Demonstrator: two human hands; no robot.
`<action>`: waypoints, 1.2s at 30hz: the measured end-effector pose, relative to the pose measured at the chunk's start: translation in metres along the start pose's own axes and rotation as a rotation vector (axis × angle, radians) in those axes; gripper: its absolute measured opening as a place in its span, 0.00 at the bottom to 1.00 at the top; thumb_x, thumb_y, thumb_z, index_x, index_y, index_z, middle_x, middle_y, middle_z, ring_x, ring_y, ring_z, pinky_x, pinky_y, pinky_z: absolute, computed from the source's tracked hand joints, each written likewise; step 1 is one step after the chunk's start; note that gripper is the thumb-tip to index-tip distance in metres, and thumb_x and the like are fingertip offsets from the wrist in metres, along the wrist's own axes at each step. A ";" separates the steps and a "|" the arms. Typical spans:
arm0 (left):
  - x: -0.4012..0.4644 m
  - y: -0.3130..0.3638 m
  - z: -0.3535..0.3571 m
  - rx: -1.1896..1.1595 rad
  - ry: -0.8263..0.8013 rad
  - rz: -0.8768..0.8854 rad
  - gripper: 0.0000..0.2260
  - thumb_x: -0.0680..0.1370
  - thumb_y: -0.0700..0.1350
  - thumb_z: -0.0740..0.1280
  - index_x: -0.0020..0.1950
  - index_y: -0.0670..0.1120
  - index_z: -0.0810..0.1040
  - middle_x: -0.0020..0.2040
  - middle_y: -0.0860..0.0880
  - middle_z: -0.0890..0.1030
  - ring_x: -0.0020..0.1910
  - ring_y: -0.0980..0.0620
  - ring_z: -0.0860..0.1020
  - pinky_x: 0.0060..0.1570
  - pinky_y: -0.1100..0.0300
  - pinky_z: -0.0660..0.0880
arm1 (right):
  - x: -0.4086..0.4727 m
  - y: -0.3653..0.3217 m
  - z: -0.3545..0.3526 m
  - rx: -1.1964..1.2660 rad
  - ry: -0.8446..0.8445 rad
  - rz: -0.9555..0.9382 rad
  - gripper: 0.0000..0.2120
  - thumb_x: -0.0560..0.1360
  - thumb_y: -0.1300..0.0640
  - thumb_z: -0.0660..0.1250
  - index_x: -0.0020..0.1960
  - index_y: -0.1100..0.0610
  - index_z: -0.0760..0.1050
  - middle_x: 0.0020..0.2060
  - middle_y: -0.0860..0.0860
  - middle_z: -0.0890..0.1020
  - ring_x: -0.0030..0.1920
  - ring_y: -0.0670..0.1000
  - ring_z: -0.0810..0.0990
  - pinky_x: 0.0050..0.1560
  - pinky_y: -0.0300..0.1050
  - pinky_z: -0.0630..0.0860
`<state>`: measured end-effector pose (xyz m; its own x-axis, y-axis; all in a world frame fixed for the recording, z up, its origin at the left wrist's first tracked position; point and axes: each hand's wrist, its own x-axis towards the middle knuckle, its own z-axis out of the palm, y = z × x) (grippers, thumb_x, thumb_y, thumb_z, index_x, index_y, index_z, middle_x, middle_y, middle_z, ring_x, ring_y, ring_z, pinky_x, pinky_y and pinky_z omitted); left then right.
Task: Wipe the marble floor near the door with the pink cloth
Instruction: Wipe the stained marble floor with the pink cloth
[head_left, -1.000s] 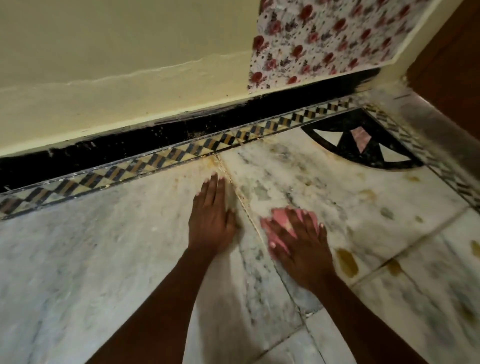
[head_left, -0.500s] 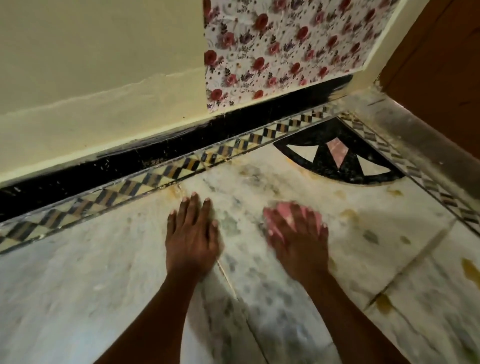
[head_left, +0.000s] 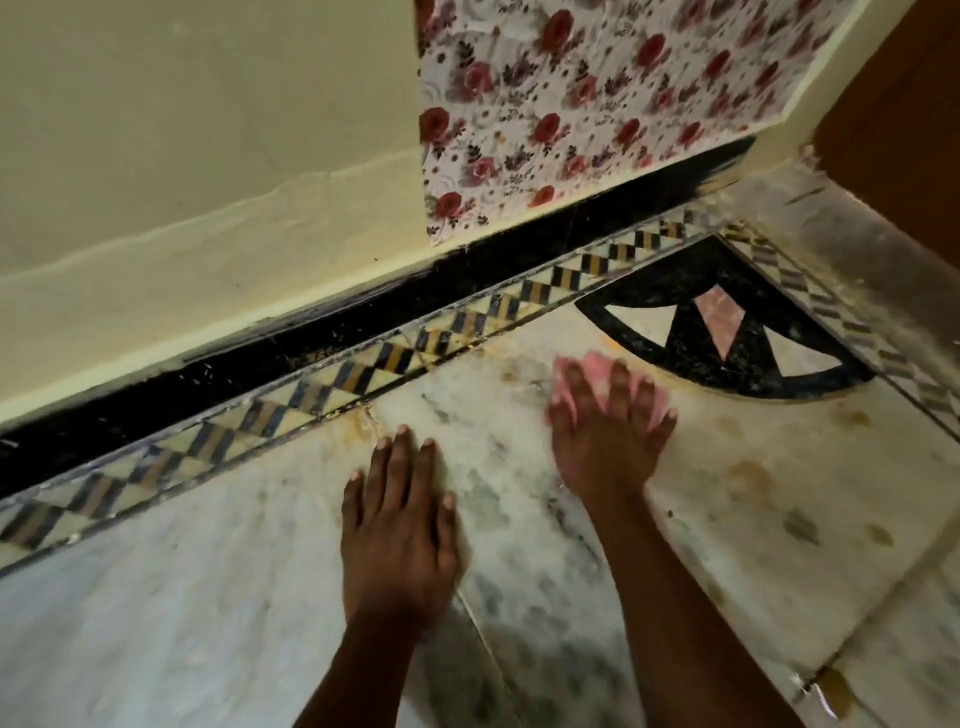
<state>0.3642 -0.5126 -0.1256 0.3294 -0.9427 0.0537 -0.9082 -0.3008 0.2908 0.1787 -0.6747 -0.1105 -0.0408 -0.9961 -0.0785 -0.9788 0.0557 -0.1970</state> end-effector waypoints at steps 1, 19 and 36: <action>0.000 0.000 0.001 0.003 0.002 -0.001 0.29 0.86 0.59 0.47 0.88 0.54 0.53 0.89 0.51 0.49 0.88 0.50 0.47 0.85 0.45 0.49 | 0.023 -0.023 0.002 0.045 -0.008 0.061 0.29 0.84 0.32 0.46 0.84 0.30 0.47 0.88 0.52 0.46 0.86 0.65 0.42 0.82 0.74 0.40; 0.001 0.001 0.001 0.005 -0.001 -0.016 0.29 0.86 0.56 0.54 0.87 0.50 0.60 0.89 0.50 0.54 0.88 0.48 0.53 0.83 0.43 0.56 | 0.057 -0.123 0.015 -0.094 -0.222 -0.571 0.31 0.85 0.33 0.44 0.83 0.32 0.33 0.85 0.53 0.32 0.84 0.64 0.31 0.82 0.73 0.39; 0.002 0.004 -0.003 -0.013 -0.007 -0.019 0.29 0.85 0.56 0.53 0.87 0.50 0.60 0.89 0.49 0.54 0.88 0.49 0.52 0.84 0.41 0.57 | 0.030 -0.049 0.005 -0.139 -0.166 -0.977 0.28 0.86 0.32 0.41 0.85 0.34 0.51 0.88 0.44 0.51 0.87 0.59 0.49 0.81 0.76 0.52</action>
<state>0.3620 -0.5152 -0.1210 0.3447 -0.9378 0.0413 -0.8985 -0.3169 0.3038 0.2261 -0.7065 -0.1077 0.8125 -0.5773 -0.0809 -0.5828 -0.8017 -0.1327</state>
